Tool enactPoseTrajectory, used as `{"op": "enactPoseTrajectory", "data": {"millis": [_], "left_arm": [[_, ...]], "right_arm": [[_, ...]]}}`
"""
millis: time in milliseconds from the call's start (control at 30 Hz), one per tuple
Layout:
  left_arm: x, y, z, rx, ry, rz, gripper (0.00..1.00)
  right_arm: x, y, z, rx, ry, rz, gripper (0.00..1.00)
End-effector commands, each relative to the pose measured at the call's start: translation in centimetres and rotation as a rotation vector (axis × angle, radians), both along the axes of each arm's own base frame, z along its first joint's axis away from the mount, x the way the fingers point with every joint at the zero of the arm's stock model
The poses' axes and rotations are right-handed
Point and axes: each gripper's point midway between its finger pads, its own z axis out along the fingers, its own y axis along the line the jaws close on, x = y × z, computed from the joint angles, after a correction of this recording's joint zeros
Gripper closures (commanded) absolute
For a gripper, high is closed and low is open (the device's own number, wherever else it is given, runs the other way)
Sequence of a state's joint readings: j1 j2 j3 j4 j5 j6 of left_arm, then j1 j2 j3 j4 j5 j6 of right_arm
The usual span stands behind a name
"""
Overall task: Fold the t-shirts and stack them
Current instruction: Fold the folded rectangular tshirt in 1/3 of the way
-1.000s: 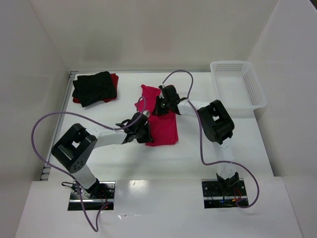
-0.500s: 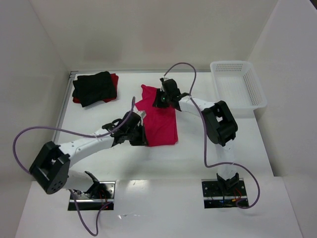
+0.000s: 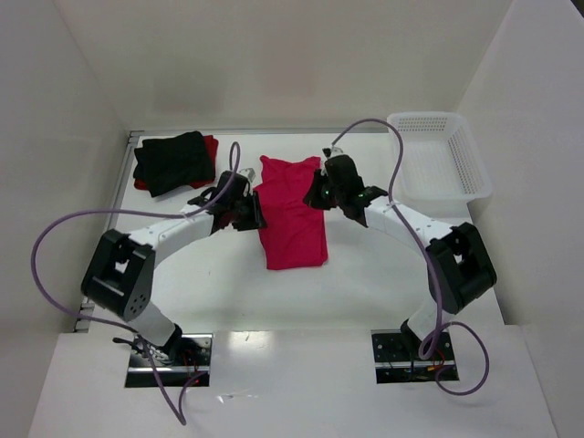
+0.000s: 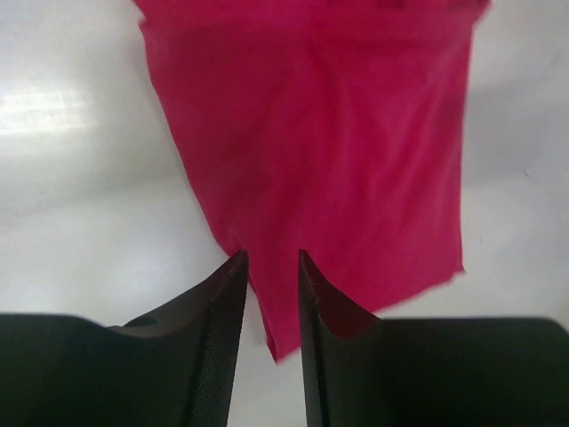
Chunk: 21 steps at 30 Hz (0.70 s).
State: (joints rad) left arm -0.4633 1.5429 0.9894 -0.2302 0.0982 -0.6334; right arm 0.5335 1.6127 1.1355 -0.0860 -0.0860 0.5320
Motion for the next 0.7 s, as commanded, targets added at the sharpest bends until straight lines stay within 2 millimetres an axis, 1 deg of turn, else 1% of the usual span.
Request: {"op": "enactPoseTrajectory", "data": {"millis": [0, 33, 67, 100, 133, 167, 200, 233, 267, 300, 333, 367, 400, 467, 500, 533, 567, 633, 667], "left_arm": [[3.8, -1.0, 0.1, -0.018, -0.077, -0.039, 0.65], [4.7, -1.2, 0.3, -0.03, -0.089, -0.036, 0.67], [5.1, -1.5, 0.2, -0.037, -0.089, -0.042, 0.7], [5.5, -1.4, -0.9, -0.036, -0.063, -0.04, 0.73], [5.9, -1.6, -1.0, -0.035, -0.062, -0.04, 0.8], [6.3, -2.1, -1.3, -0.05, -0.065, -0.051, 0.83], [6.4, -2.3, -1.1, -0.062, -0.074, -0.059, 0.83], [6.8, -2.5, -1.3, -0.07, -0.071, -0.05, 0.85], [7.0, -2.6, -1.1, -0.074, -0.081, -0.051, 0.86], [7.1, -2.8, -1.8, -0.075, -0.061, -0.042, 0.86], [7.3, -2.8, -1.7, -0.078, -0.07, -0.042, 0.86], [7.7, -2.3, -2.7, -0.065, -0.059, -0.025, 0.86], [8.3, -2.2, -2.6, -0.076, -0.062, -0.006, 0.87], [8.5, -2.0, -3.8, -0.082, -0.035, 0.006, 0.89], [8.7, -2.2, -3.9, -0.088, -0.03, 0.014, 0.89], [8.9, -1.8, -4.3, -0.085, -0.022, 0.023, 0.89], [8.9, -1.8, -4.8, -0.087, -0.012, 0.03, 0.9], [9.2, -1.5, -4.9, -0.07, -0.02, 0.048, 0.9], [9.4, -1.1, -5.4, -0.066, -0.012, 0.057, 0.9]], "right_arm": [[-3.4, -0.7, -3.9, -0.092, 0.118, -0.009, 1.0], [-3.7, -0.8, -4.7, -0.123, 0.131, -0.02, 1.0], [-4.2, -0.8, -5.7, -0.152, 0.156, -0.016, 1.0], [-4.5, -0.5, -6.0, -0.161, 0.172, -0.021, 1.0], [-5.7, -0.2, -7.0, -0.185, 0.212, -0.004, 1.0], [-6.1, -0.2, -7.9, -0.21, 0.23, -0.003, 1.0], [-6.3, -0.3, -8.0, -0.204, 0.248, -0.017, 1.0], [-7.0, -0.2, -8.9, -0.223, 0.27, -0.005, 1.0], [-7.4, -0.2, -9.2, -0.228, 0.279, -0.012, 1.0], [-8.0, -0.7, -10.0, -0.245, 0.301, -0.012, 1.0], [-8.1, -0.9, -9.8, -0.239, 0.299, -0.03, 1.0], [-8.5, -1.2, -9.9, -0.239, 0.315, -0.04, 1.0], [-9.2, -1.7, -10.1, -0.246, 0.324, -0.04, 1.0], [-9.7, -2.0, -10.2, -0.237, 0.337, -0.055, 1.0], [-10.3, -2.5, -10.9, -0.251, 0.354, -0.055, 1.0], [-10.5, -2.6, -10.9, -0.251, 0.354, -0.055, 1.0], [-10.5, -2.6, -10.9, -0.246, 0.358, -0.062, 1.0], [-11.2, -3.2, -12.4, -0.278, 0.396, -0.063, 1.0], [-11.4, -3.4, -12.7, -0.284, 0.403, -0.063, 1.0]]}}
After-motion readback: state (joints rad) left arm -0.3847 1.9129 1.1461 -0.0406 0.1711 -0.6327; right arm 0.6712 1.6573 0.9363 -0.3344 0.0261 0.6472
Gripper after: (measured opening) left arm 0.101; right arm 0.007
